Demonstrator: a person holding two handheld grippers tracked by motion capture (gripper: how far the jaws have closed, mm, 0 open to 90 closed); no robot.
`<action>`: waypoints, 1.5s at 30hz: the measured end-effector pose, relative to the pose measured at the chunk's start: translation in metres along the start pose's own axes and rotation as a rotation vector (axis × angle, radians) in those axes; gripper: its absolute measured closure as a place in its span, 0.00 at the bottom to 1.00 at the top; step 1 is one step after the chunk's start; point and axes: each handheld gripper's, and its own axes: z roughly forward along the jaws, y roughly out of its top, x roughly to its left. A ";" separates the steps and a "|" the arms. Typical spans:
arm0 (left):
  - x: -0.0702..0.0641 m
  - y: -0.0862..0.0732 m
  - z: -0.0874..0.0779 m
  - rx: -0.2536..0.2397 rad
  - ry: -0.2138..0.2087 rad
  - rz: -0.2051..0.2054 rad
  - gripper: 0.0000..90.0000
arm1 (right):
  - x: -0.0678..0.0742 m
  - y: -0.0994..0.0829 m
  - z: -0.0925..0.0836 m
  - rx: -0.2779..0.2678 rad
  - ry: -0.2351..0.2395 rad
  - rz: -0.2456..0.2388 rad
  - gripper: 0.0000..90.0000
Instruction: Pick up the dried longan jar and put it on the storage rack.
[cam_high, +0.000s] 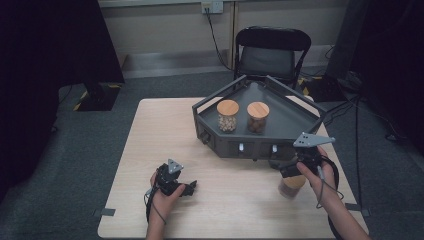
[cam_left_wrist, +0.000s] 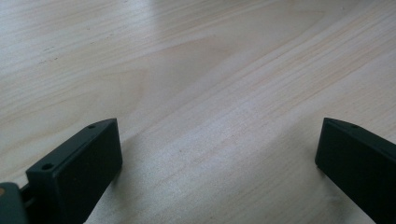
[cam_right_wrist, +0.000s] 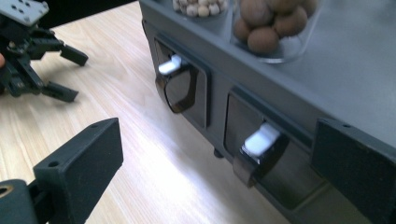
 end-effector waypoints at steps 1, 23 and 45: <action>0.000 0.000 0.000 0.000 0.000 0.000 0.00 | -0.001 -0.002 0.000 0.001 0.002 0.005 0.02; 0.000 0.000 0.000 0.000 0.000 0.000 0.00 | 0.001 -0.045 -0.013 -0.011 0.014 0.000 0.01; 0.000 0.000 0.000 0.000 0.000 0.000 0.00 | 0.004 -0.080 -0.018 0.007 -0.007 -0.039 0.01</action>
